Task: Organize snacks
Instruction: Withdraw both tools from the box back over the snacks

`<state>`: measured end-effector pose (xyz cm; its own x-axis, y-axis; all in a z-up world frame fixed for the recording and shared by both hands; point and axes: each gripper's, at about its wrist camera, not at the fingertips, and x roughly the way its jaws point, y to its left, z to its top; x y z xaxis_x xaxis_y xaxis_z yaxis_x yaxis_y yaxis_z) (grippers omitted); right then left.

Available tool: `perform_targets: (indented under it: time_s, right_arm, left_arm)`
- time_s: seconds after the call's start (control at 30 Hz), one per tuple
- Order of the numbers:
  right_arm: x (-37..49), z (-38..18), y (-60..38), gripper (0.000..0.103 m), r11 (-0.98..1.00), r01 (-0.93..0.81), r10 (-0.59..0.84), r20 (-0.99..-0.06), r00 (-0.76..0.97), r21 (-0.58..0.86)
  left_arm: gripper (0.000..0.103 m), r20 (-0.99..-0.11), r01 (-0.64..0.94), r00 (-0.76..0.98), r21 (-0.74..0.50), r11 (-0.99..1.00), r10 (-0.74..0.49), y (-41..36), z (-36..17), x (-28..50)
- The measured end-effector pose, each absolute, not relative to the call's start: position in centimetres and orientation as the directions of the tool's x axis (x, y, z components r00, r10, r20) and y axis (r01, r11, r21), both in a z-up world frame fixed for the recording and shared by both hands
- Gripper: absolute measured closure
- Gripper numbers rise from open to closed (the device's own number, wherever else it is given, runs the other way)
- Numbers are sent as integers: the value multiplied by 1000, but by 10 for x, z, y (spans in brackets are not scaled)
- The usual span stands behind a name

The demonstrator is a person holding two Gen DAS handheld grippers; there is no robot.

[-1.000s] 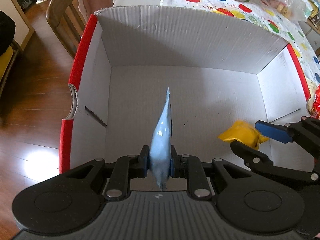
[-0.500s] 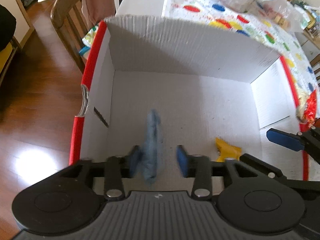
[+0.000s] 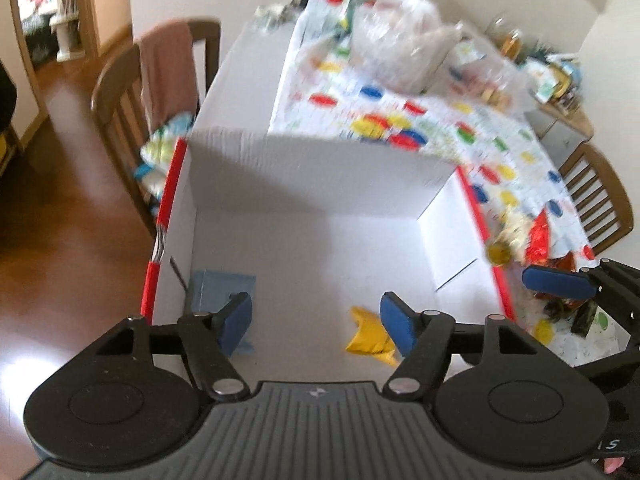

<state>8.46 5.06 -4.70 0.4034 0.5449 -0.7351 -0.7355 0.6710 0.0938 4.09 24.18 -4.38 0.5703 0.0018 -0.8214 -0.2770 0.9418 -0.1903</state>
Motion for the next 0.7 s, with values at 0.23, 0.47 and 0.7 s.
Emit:
perform_targets:
  time_s: [0.23, 0.47, 0.7]
  right_arm:
    - [75, -29, 17, 2, 696, -708, 571, -689, 446, 119]
    - [74, -29, -33, 0, 754, -640, 555, -663, 502, 148]
    - [79, -36, -97, 0, 811, -563, 509, -666, 546, 160]
  left_arm:
    - [26, -761, -212, 649, -179, 961, 2, 211, -22, 26]
    - [17, -696, -148, 718, -186, 971, -24, 173, -9, 20]
    - [17, -706, -100, 705, -187, 977, -63, 122, -14, 29]
